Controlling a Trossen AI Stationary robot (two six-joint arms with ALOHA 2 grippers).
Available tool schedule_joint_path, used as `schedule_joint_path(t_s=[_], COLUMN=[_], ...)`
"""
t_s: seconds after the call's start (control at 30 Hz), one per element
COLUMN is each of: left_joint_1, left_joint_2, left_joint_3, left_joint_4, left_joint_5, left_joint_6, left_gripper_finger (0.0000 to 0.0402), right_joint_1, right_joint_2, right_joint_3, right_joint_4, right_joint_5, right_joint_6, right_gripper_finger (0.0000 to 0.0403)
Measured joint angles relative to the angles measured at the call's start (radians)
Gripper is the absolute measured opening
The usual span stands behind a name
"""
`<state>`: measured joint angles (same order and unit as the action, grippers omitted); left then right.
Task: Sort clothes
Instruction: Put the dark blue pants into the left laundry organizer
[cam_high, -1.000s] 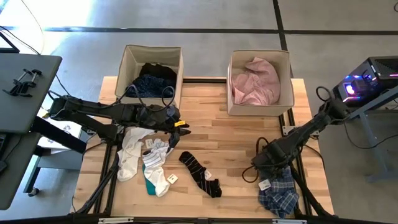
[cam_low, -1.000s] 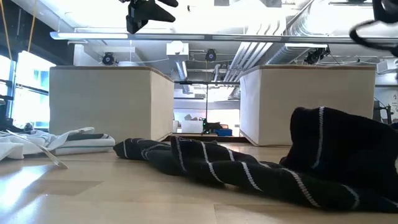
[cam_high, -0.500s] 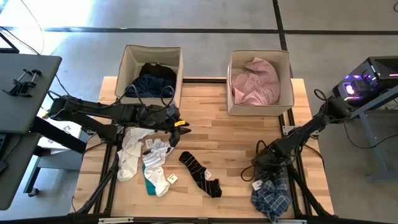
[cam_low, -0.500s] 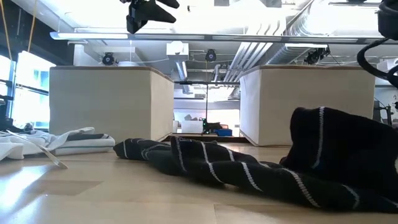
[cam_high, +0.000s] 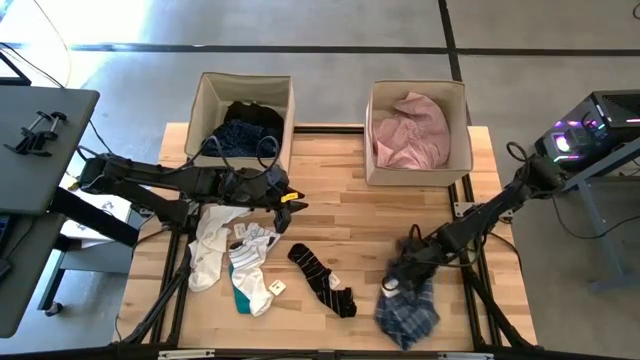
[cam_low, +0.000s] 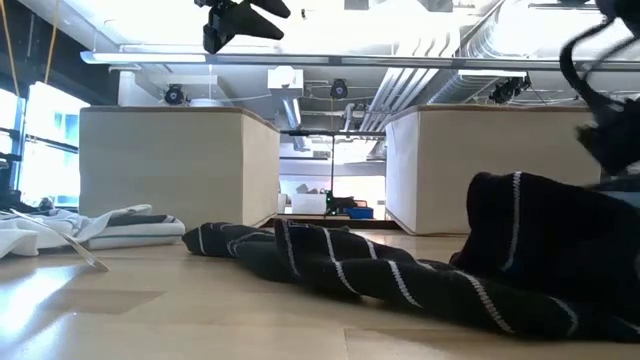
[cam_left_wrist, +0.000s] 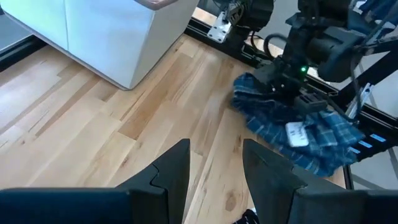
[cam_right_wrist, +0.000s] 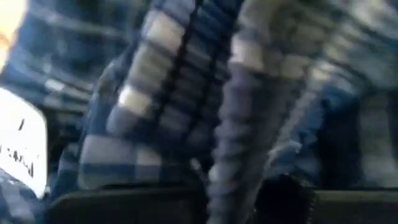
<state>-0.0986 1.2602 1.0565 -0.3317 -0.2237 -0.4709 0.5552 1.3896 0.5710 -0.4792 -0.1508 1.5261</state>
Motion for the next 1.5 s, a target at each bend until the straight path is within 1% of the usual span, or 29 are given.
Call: schedule_joint_path(t_s=[0.13,0.27,0.33,0.47,0.67,0.77,0.9,1.0,1.1,1.23,1.37,1.5], left_joint_1=[0.0,0.0,0.0,0.0,0.0,0.0,0.0,0.0,0.0,0.013,0.037,0.052], left_joint_2=[0.0,0.0,0.0,0.0,0.0,0.0,0.0,0.0,0.0,0.0,0.008,0.031], left_joint_3=[0.0,0.0,0.0,0.0,0.0,0.0,0.0,0.0,0.0,0.0,0.0,0.0], left_joint_4=[0.001,0.031,0.068,0.167,0.317,0.388,0.489,0.555,0.583,0.594,0.601,0.658], left_joint_5=[0.0,-0.001,-0.001,-0.001,0.0,0.003,0.003,0.003,0.004,0.005,0.004,0.007], left_joint_6=[0.0,0.001,0.008,0.062,0.142,0.204,0.301,0.39,0.462,0.472,0.458,0.509], left_gripper_finger=[0.0135,0.0135,0.0135,0.0135,0.0135,0.0135,0.0135,0.0135,0.0145,0.0181,0.0232,0.0278], right_joint_1=[-0.003,-0.024,-0.038,-0.077,-0.148,-0.184,-0.237,-0.273,-0.303,-0.337,-0.375,-0.415], right_joint_2=[-0.026,-0.056,-0.065,-0.079,-0.08,-0.08,-0.081,-0.081,-0.081,-0.083,-0.082,-0.081], right_joint_3=[0.07,0.16,0.204,0.324,0.532,0.632,0.741,0.809,0.864,0.896,0.888,0.868], right_joint_4=[-0.035,-0.036,-0.061,-0.099,-0.214,-0.247,-0.245,-0.243,-0.242,-0.197,-0.099,-0.009], right_joint_5=[0.268,0.445,0.527,0.636,0.725,0.751,0.753,0.753,0.752,0.723,0.627,0.533], right_joint_6=[0.015,0.012,-0.03,-0.16,-0.378,-0.502,-0.654,-0.739,-0.814,-0.898,-0.965,-1.008], right_gripper_finger=[0.0005,0.0004,0.0003,0.0002,0.0002,0.0001,0.0001,0.0001,0.0001,0.0003,0.0002,0.0002])
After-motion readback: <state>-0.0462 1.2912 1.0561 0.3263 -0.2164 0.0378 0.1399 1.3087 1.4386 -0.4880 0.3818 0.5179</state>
